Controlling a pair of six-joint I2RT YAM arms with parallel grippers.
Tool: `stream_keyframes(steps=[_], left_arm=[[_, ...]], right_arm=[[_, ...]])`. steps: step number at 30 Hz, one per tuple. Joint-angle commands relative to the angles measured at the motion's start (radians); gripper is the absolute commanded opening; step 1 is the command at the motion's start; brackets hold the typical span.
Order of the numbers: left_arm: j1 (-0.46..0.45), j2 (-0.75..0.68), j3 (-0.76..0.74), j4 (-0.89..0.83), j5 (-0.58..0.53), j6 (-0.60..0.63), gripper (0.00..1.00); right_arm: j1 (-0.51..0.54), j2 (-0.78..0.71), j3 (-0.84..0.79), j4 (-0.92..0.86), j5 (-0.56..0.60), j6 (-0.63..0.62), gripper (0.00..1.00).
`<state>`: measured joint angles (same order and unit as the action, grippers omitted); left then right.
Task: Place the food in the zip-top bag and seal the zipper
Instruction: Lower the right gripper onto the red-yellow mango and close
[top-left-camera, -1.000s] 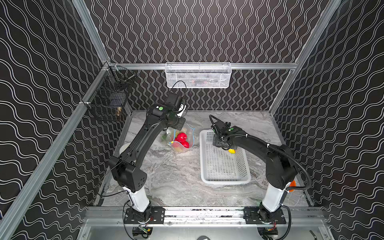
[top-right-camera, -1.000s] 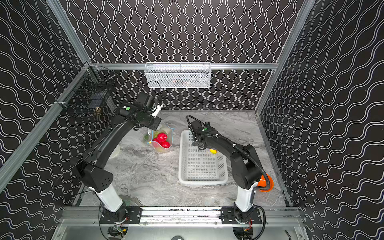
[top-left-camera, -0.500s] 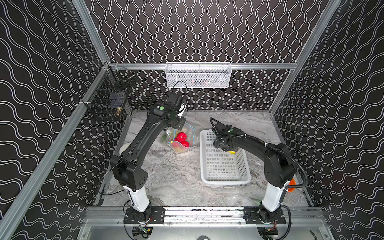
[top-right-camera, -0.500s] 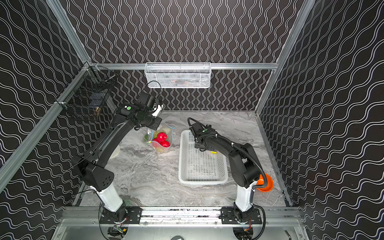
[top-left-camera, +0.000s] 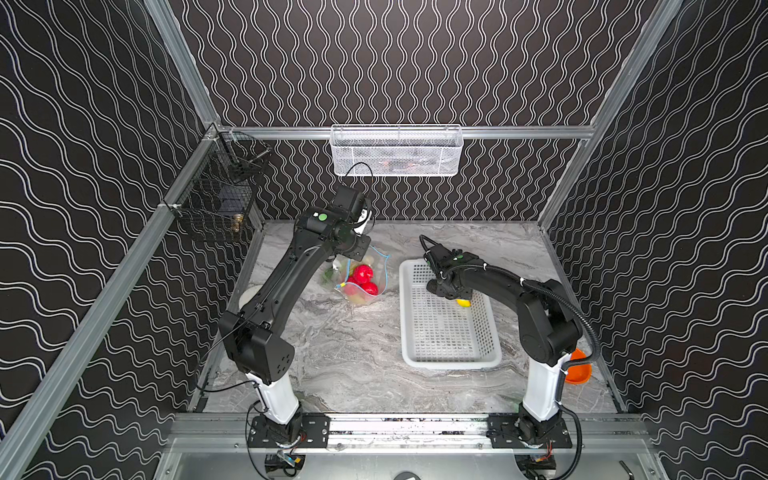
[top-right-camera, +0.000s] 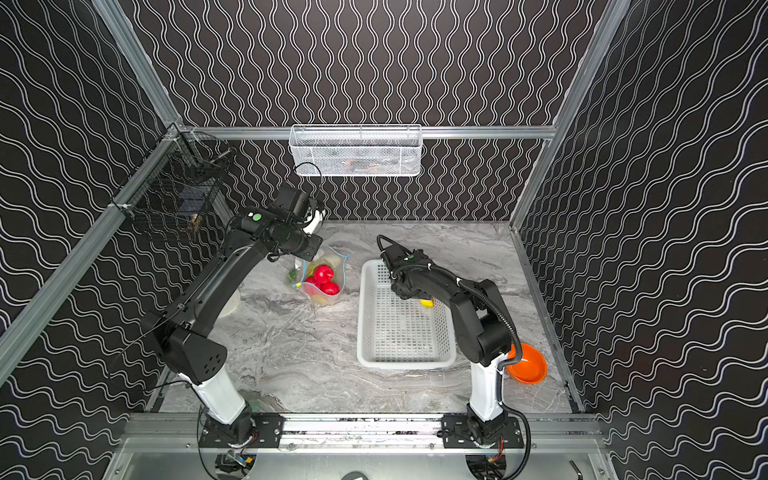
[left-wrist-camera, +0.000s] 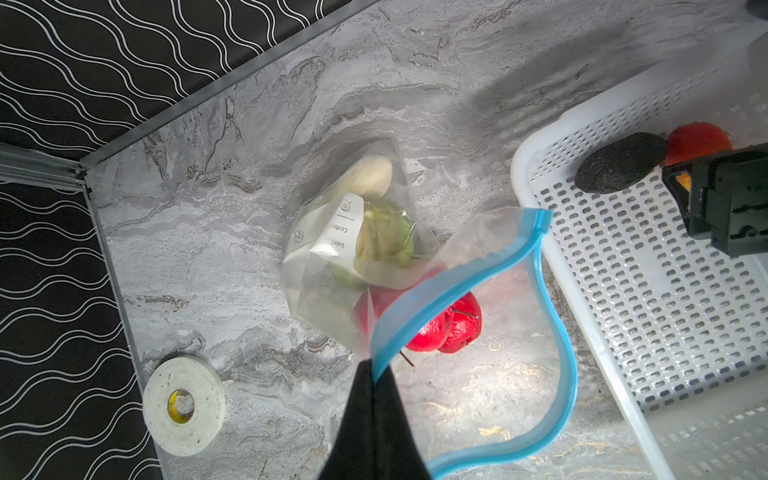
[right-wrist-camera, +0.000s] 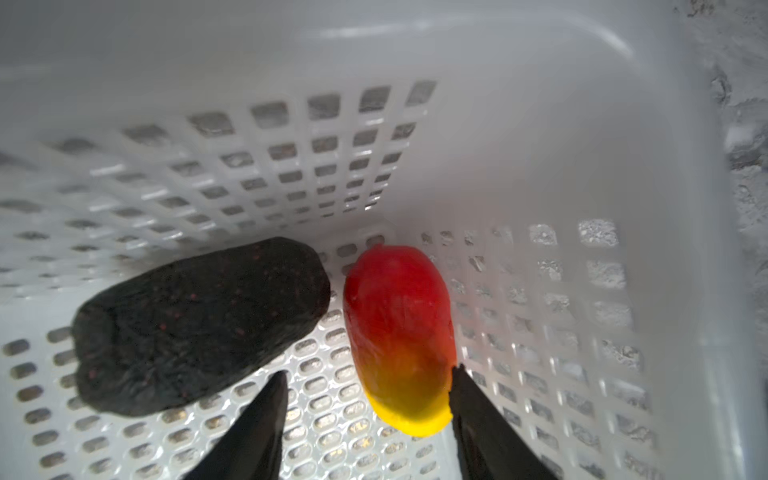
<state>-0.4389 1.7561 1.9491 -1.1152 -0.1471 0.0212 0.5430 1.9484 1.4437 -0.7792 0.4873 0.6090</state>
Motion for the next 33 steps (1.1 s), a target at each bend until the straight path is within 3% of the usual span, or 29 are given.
stream_keyframes(steps=[1,18,33], left_arm=[[-0.001,0.001,0.008,0.011,-0.013,-0.007,0.00],[-0.001,0.015,0.019,0.005,-0.017,-0.006,0.00],[0.000,-0.010,-0.005,0.015,-0.023,-0.005,0.00]], right_arm=[[-0.005,-0.007,0.003,-0.008,0.016,-0.018,0.63],[-0.025,0.062,0.025,-0.016,0.026,-0.045,0.49],[-0.028,0.079,0.036,-0.016,-0.004,-0.046,0.18]])
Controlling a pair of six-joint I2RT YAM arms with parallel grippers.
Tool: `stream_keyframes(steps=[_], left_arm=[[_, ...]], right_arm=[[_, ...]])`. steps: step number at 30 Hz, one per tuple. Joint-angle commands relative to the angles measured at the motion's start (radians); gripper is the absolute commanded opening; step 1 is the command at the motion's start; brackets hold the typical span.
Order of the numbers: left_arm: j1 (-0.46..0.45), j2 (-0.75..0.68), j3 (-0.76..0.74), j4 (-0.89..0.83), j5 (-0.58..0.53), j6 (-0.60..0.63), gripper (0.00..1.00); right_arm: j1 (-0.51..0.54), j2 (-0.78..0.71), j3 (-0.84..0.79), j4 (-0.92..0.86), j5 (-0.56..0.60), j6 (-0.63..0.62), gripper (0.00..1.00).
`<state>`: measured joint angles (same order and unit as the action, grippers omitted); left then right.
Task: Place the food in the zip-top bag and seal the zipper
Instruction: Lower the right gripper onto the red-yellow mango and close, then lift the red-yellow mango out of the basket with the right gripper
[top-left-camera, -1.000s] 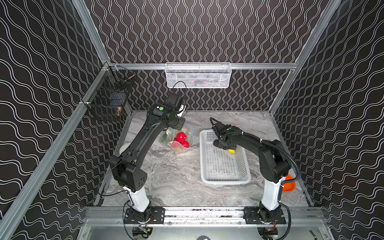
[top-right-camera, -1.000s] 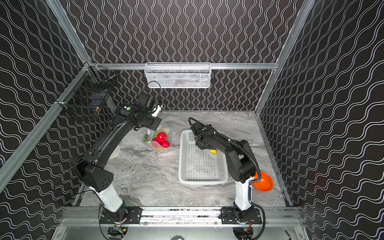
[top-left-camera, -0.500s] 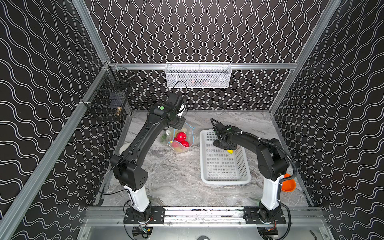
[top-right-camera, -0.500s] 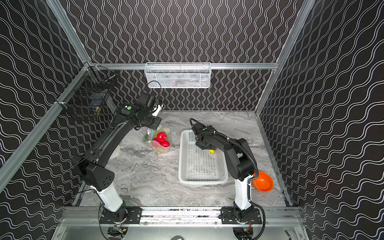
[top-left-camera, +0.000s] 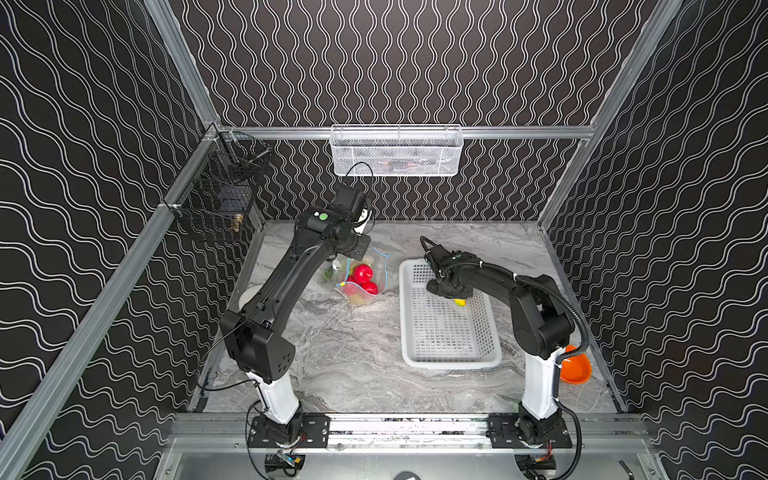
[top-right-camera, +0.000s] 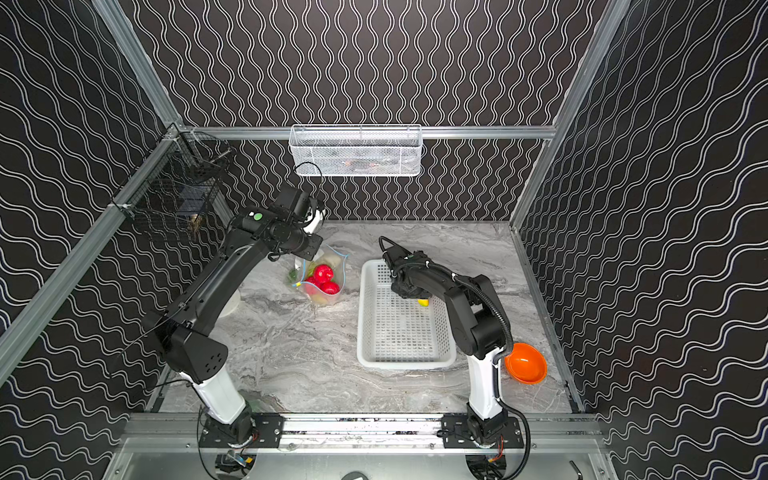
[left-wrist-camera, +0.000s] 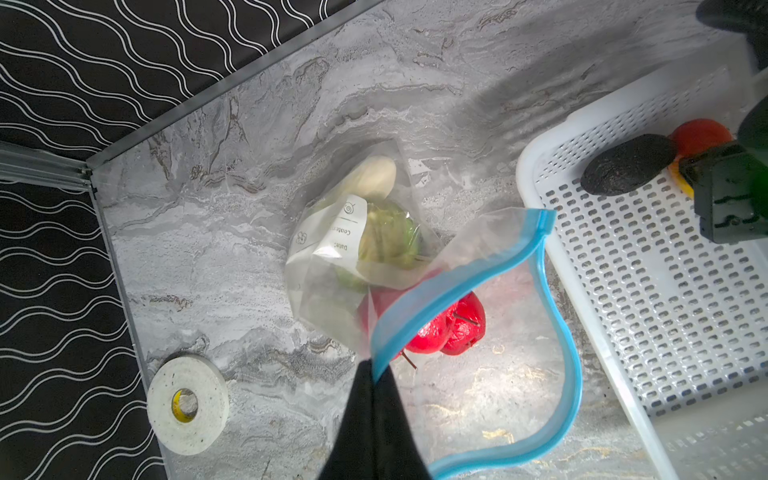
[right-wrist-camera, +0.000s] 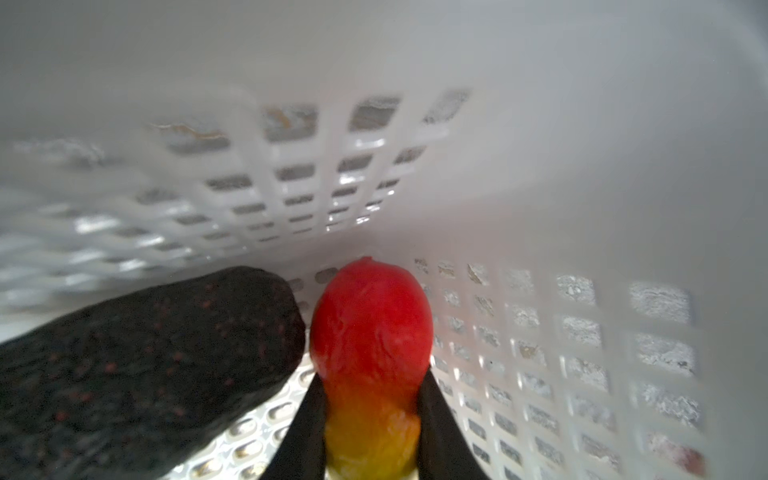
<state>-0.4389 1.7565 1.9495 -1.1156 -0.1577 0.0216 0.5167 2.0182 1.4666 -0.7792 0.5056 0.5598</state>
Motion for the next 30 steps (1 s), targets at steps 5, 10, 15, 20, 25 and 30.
stream_keyframes(steps=[5,10,15,20,25,30], left_arm=[[-0.001,-0.009,-0.004,0.016,-0.009,-0.006,0.00],[0.000,0.004,0.016,0.007,0.006,-0.008,0.00],[-0.004,0.023,0.042,-0.004,0.014,-0.014,0.00],[-0.008,0.021,0.030,0.002,0.004,-0.010,0.00],[-0.008,0.019,0.033,0.001,0.001,-0.010,0.00],[-0.010,0.016,0.034,0.000,-0.001,-0.010,0.00]], right_arm=[[-0.001,-0.021,0.005,-0.015,-0.031,0.005,0.16],[-0.001,-0.112,-0.046,0.034,-0.072,0.000,0.16],[-0.001,-0.165,-0.058,0.046,-0.101,0.006,0.14],[-0.001,-0.187,-0.058,0.056,-0.137,0.010,0.12],[-0.001,-0.232,-0.069,0.081,-0.176,0.019,0.11],[-0.001,-0.297,-0.117,0.159,-0.234,0.016,0.11]])
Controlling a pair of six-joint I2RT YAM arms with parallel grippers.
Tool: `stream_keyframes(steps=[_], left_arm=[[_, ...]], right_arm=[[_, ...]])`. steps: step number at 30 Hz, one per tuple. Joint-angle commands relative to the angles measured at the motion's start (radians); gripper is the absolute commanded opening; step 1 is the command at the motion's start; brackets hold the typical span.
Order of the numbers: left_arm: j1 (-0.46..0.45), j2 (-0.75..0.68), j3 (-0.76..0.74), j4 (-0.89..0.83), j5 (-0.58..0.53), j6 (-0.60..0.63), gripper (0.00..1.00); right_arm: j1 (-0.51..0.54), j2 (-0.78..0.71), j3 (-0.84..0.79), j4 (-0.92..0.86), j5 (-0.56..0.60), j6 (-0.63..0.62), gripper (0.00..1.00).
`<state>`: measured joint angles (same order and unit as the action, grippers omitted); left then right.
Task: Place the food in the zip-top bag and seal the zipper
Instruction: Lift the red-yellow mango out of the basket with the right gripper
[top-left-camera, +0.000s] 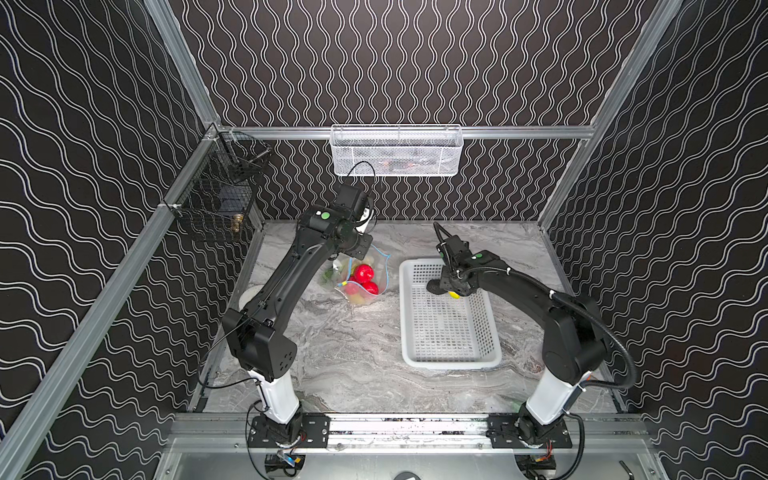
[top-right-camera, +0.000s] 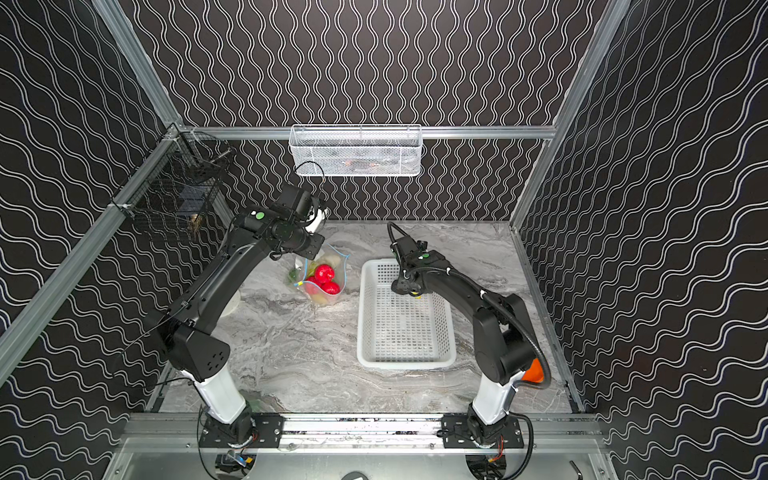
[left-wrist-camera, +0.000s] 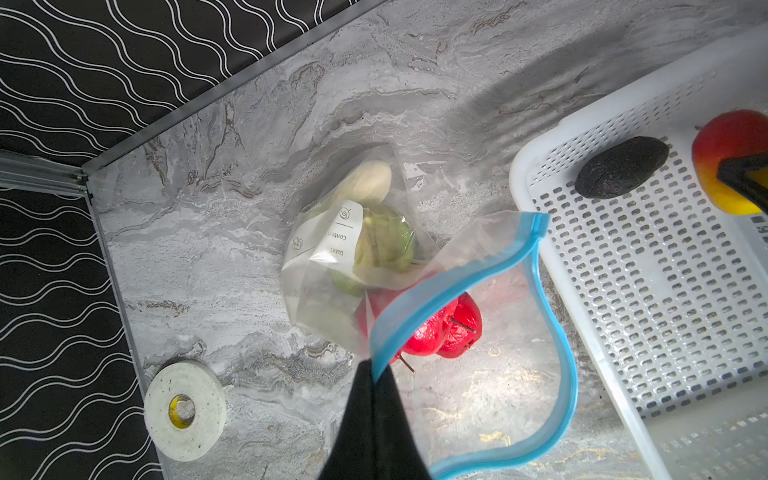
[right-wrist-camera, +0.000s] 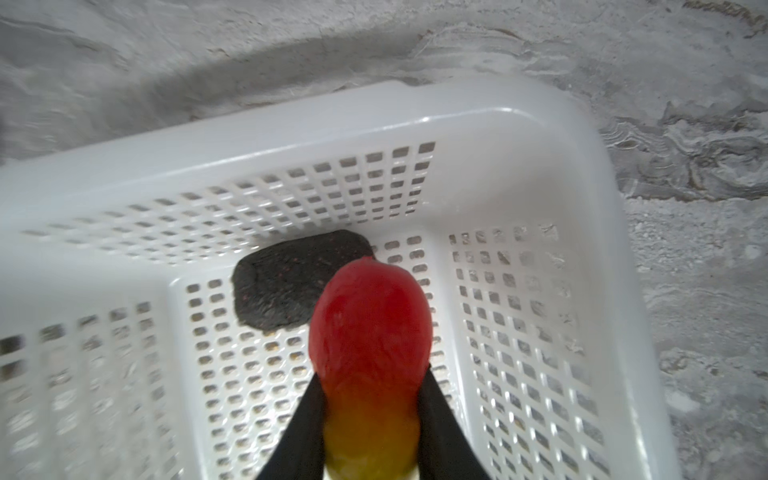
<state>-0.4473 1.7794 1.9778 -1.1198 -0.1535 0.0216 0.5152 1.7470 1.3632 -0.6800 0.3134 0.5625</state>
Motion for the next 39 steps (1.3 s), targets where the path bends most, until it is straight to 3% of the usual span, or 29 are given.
stream_keyframes(steps=[1,13,21,39], left_arm=[[-0.002,-0.007,0.006,0.005,-0.006,-0.009,0.00],[-0.001,-0.018,-0.007,0.009,-0.002,-0.008,0.00],[-0.001,-0.026,-0.010,0.009,-0.001,-0.009,0.00],[-0.001,-0.046,0.006,0.000,0.052,0.001,0.00]], right_arm=[[0.000,-0.034,-0.018,0.068,-0.050,0.014,0.11],[0.000,-0.108,-0.046,0.157,-0.182,0.027,0.10],[0.000,-0.192,-0.096,0.305,-0.281,0.042,0.10],[0.003,-0.307,-0.194,0.531,-0.401,0.070,0.10]])
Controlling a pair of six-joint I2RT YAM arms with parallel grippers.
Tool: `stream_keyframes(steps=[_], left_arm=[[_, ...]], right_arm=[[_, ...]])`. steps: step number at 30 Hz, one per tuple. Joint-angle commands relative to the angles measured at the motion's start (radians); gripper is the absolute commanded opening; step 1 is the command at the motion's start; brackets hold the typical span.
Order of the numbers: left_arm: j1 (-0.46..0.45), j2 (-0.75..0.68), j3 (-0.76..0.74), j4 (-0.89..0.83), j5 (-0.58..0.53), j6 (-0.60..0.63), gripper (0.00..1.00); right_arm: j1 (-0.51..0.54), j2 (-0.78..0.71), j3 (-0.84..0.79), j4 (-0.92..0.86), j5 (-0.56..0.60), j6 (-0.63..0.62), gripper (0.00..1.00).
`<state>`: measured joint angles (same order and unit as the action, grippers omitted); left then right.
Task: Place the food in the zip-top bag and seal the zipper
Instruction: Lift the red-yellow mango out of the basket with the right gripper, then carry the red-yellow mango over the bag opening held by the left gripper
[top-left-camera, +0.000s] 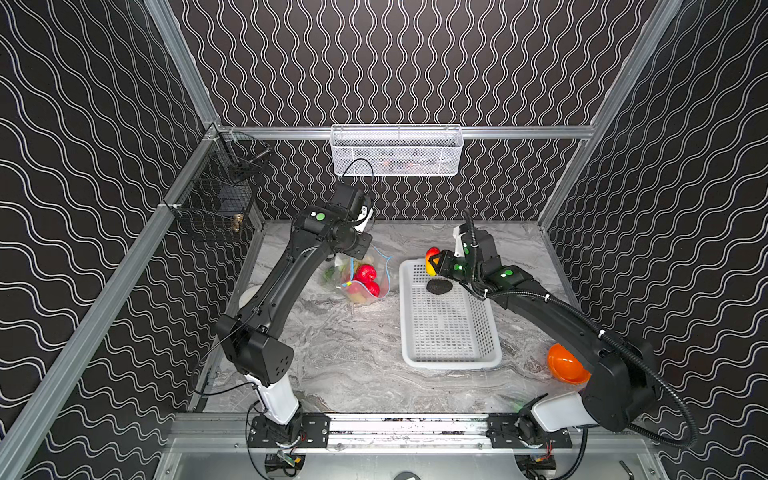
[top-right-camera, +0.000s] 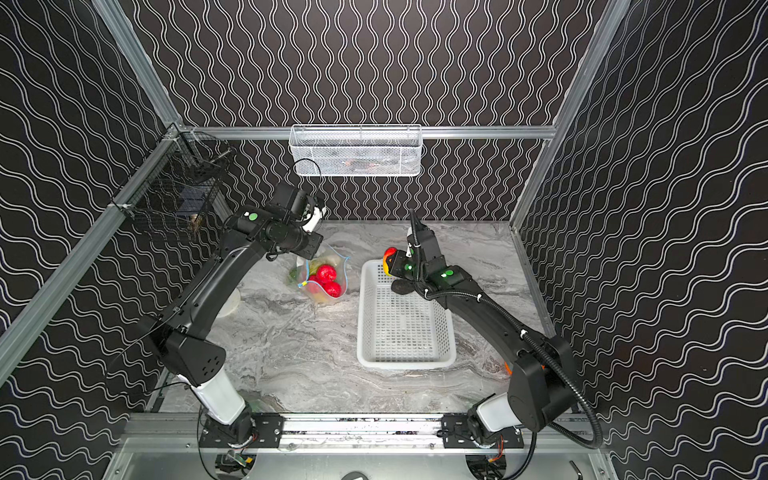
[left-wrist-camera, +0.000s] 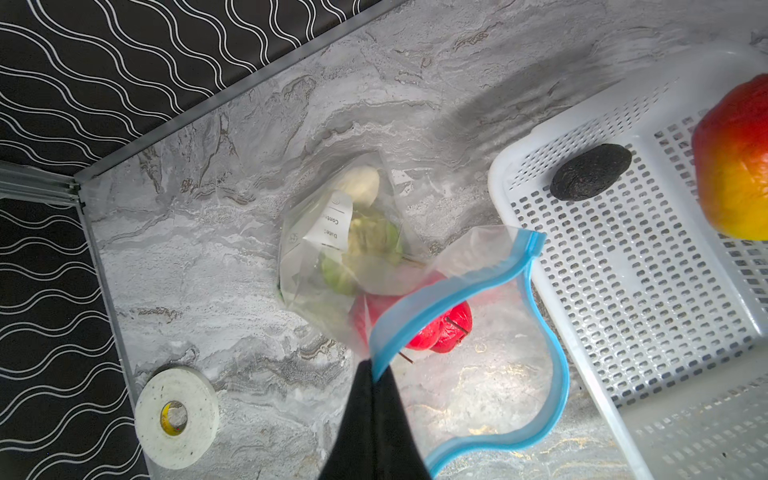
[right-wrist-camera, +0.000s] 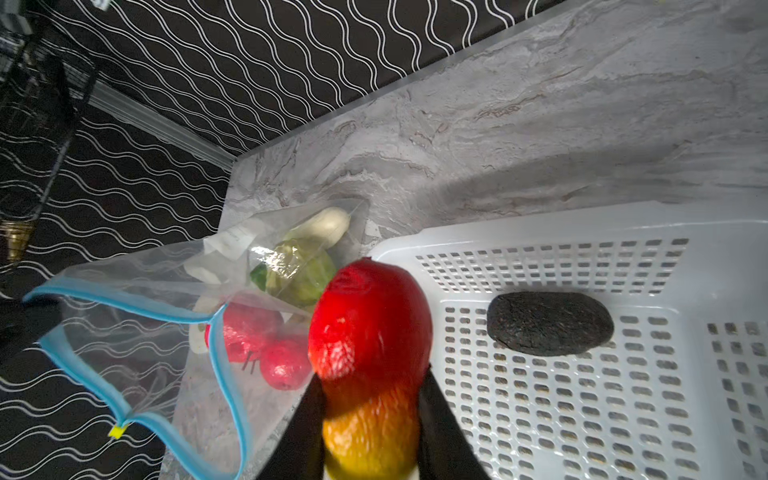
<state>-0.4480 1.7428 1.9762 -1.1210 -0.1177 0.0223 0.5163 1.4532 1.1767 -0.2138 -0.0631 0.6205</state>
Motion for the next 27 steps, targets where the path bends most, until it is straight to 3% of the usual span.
stream_keyframes(steps=[1,27], left_arm=[[0.000,-0.011,0.007,0.001,0.015,0.002,0.00],[-0.001,-0.019,0.030,-0.014,0.036,0.016,0.00]], right_arm=[[0.002,-0.016,-0.009,0.068,-0.028,0.015,0.10],[0.156,0.005,0.054,0.150,0.022,0.003,0.10]])
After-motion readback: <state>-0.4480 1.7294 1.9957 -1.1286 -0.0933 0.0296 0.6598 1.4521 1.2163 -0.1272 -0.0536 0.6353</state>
